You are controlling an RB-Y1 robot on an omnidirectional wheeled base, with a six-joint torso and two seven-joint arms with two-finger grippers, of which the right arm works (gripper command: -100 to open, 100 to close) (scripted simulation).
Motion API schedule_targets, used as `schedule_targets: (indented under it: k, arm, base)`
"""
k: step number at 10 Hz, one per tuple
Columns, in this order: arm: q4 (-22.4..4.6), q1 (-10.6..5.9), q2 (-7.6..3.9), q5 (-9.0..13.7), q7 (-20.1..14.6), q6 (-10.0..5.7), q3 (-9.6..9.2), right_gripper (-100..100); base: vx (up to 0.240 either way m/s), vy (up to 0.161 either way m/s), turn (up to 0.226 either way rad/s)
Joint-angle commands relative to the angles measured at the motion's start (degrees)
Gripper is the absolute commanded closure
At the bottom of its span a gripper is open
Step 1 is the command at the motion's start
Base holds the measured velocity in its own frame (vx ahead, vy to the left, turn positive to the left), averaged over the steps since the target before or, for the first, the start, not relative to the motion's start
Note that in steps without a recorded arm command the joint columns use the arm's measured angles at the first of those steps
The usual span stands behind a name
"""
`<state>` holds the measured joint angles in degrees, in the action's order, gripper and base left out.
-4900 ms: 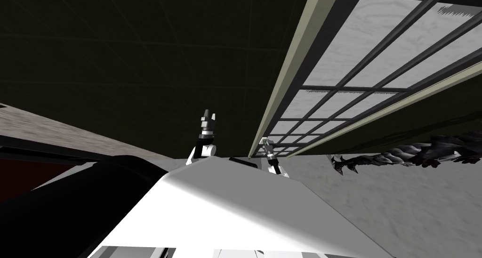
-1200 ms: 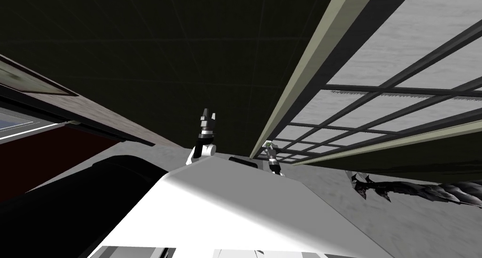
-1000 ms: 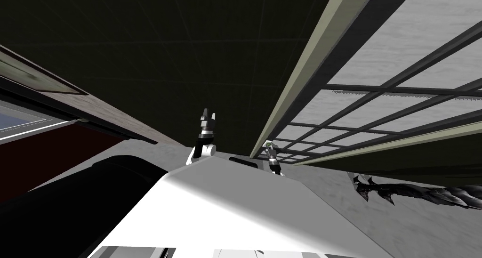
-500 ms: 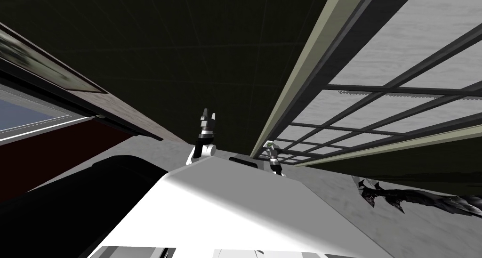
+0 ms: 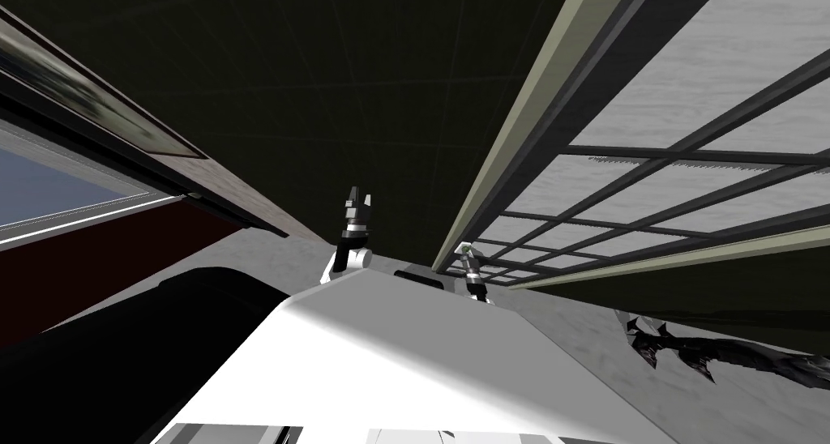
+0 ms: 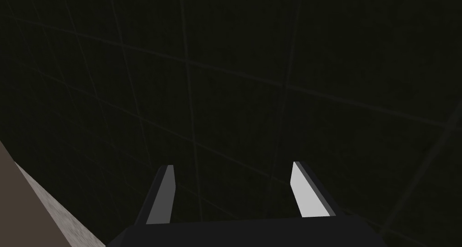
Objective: Pull the door open
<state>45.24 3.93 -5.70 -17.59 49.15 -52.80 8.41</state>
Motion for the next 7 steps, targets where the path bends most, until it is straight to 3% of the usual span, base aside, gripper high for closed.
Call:
schedule_targets:
  k: [1, 7]
  arm:
    - [-0.59, -0.09, 0.37, 0.22, -1.78, -0.18, -0.72, 100]
    - [-0.92, -0.28, -0.47, 3.34, -10.22, -0.13, -1.84, 100]
  base:
    - [-0.035, -0.004, 0.043]
    - [-0.031, -0.001, 0.064]
